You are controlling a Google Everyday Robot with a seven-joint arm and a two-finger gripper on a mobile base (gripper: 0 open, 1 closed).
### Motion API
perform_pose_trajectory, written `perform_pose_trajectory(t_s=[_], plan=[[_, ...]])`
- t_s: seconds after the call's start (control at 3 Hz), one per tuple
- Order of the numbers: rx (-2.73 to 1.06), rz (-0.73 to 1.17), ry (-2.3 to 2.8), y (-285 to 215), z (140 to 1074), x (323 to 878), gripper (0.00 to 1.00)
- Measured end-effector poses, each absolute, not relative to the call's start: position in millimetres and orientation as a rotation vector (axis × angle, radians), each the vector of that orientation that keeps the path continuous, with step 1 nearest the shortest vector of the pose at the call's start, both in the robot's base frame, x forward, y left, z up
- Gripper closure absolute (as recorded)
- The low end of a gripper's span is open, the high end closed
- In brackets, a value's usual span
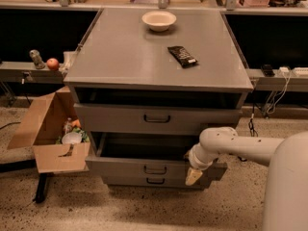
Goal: Open middle drawer
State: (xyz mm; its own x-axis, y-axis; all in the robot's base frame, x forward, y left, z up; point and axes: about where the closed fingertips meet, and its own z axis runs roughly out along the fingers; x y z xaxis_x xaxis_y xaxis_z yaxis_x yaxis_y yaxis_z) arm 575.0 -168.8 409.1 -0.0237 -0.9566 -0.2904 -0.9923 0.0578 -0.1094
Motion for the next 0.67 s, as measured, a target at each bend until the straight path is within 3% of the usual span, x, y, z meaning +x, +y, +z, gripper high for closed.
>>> perform_pose_trajectory(t_s=[0.67], plan=[[-1.969, 0.194, 2.054, -169.3, 407.5, 571.9, 0.00]])
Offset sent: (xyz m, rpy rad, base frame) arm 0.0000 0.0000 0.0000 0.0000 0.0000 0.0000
